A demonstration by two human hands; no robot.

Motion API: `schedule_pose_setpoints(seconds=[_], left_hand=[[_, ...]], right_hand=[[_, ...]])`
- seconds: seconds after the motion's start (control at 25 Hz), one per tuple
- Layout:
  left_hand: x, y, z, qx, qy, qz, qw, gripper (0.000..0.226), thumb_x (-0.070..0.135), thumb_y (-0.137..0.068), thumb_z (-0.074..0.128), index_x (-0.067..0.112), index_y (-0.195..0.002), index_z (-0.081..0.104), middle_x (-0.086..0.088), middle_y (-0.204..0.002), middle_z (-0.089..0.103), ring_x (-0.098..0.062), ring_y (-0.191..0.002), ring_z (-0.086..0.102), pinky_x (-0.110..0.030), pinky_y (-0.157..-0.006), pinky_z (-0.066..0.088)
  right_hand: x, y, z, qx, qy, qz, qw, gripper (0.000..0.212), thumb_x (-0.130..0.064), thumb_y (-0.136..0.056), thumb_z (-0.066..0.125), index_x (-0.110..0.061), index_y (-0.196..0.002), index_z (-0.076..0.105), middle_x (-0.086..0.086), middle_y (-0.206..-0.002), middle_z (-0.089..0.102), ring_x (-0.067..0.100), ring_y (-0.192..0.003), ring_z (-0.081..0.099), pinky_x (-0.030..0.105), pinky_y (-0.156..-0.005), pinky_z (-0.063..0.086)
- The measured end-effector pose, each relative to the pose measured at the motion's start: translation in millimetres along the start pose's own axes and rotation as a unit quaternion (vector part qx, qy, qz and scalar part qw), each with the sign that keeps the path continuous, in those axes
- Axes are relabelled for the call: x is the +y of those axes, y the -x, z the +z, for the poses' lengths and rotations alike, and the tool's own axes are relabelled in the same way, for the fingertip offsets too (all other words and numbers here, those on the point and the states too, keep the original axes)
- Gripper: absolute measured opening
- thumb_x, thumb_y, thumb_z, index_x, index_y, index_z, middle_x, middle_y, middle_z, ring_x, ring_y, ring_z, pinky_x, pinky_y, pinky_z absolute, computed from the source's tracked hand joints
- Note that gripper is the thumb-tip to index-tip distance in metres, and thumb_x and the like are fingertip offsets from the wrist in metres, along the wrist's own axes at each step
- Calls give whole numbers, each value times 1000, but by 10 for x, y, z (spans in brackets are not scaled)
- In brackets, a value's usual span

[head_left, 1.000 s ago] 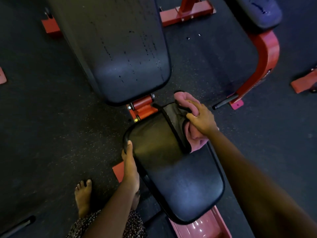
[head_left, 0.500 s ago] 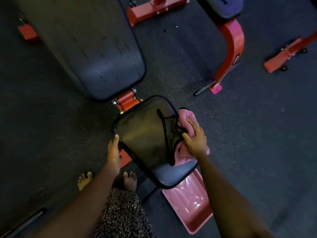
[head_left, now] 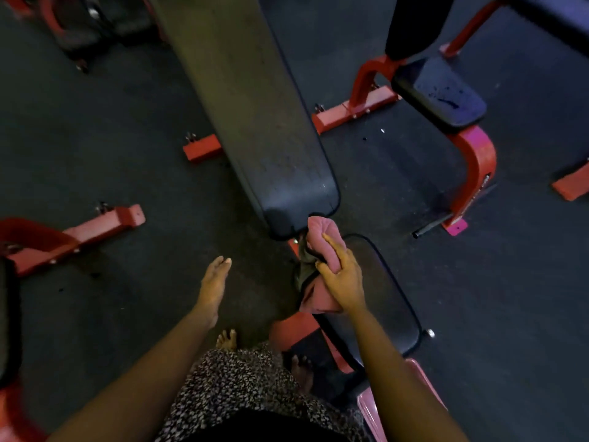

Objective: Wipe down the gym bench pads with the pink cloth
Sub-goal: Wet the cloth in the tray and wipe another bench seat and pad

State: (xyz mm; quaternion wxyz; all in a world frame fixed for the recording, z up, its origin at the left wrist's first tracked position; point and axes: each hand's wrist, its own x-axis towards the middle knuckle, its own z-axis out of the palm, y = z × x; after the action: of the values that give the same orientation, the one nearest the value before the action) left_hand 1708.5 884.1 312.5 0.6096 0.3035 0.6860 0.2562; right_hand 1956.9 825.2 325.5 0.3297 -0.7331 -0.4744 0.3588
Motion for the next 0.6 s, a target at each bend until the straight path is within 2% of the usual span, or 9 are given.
schedule_pose_setpoints(seconds=[0.12, 0.24, 0.32, 0.48, 0.6], left_hand=[[437, -254, -268, -3, 22, 28, 999, 50, 32, -97, 45, 21, -143, 33, -5, -150, 34, -22, -137, 34, -36, -110, 26], [924, -675, -588, -19, 24, 65, 997, 51, 33, -96, 47, 24, -144, 32, -3, -151, 32, -20, -137, 32, -33, -107, 27], [1319, -1007, -868, -19, 14, 96, 995, 51, 34, -95, 48, 26, -143, 33, -2, -151, 31, -19, -137, 32, -31, -105, 28], [2130, -1550, -1398, -22, 6, 145, 989, 52, 33, -94, 50, 25, -143, 33, -2, -151, 29, -18, -137, 31, -31, -106, 27], [2806, -1914, -1685, -27, -1, 186, 982, 56, 35, -94, 49, 23, -145, 29, -4, -152, 27, -19, -138, 30, -32, -108, 26]], right_hand=[[-483, -388, 228, 11, -4, -41, 999, 64, -49, -74, 50, -39, -137, 40, 3, -138, 46, 20, -123, 45, 37, -102, 38], [-1008, -835, 528, 45, 3, -77, 996, 59, -29, -82, 64, -39, -135, 38, 5, -129, 49, 15, -112, 47, 31, -94, 39], [-1429, -1170, 761, 73, 11, -82, 994, 60, -20, -83, 66, -40, -132, 38, 6, -127, 50, 12, -110, 46, 27, -92, 35], [-2198, -1805, 1147, 113, 41, -107, 987, 57, -31, -80, 60, -35, -134, 43, 12, -116, 54, 16, -99, 47, 29, -88, 37], [-2770, -2252, 1327, 135, 78, -112, 981, 56, -28, -84, 64, -36, -136, 42, 10, -115, 52, 16, -99, 46, 30, -87, 36]])
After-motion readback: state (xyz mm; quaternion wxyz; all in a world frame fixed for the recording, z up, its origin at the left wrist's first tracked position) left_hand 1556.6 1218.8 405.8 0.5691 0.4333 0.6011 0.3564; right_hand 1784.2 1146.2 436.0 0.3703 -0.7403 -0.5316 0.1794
